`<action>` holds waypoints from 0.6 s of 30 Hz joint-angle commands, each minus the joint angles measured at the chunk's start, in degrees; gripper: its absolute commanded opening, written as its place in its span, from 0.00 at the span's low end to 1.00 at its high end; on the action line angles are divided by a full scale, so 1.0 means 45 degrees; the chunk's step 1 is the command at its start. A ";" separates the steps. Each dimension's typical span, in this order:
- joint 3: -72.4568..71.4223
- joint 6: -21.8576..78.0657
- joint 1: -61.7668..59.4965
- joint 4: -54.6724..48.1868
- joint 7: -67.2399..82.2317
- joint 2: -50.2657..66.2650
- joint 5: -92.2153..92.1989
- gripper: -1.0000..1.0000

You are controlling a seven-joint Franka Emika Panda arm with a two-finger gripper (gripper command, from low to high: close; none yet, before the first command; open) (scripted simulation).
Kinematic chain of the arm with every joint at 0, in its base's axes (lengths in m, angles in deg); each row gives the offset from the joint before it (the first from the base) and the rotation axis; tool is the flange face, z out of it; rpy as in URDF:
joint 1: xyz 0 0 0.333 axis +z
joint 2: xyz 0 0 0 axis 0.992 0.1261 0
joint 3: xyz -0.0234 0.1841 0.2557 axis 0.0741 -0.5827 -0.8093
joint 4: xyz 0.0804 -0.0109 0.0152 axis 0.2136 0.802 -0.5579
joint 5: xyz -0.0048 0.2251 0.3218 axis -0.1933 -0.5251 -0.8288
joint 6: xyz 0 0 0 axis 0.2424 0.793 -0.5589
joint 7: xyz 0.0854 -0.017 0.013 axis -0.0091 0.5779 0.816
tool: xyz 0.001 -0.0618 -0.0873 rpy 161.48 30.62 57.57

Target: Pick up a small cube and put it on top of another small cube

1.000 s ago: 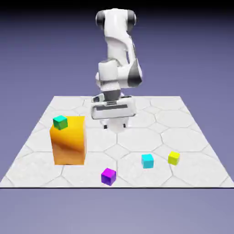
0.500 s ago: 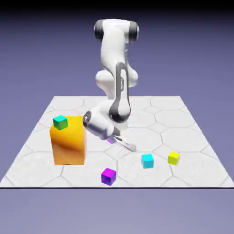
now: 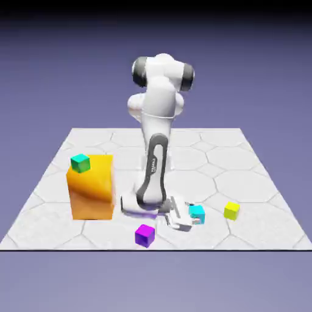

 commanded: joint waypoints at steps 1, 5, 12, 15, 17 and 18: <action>0.0364 0.0306 -0.0239 0.0042 -0.0204 -0.0351 0.0566 0.00; 0.0339 -0.0020 -0.0719 0.0224 -0.1037 -0.1105 0.2705 0.00; -0.1279 -0.2148 -0.0014 0.0893 -0.1563 -0.2163 0.6581 0.00; -0.1749 -0.2977 0.0109 0.0998 -0.1786 -0.2705 0.8242 0.00; -0.1249 -0.3231 -0.0457 0.0414 -0.1927 -0.3386 0.9350 0.00; -0.0999 -0.3358 -0.0739 0.0122 -0.1997 -0.3727 0.9904 0.00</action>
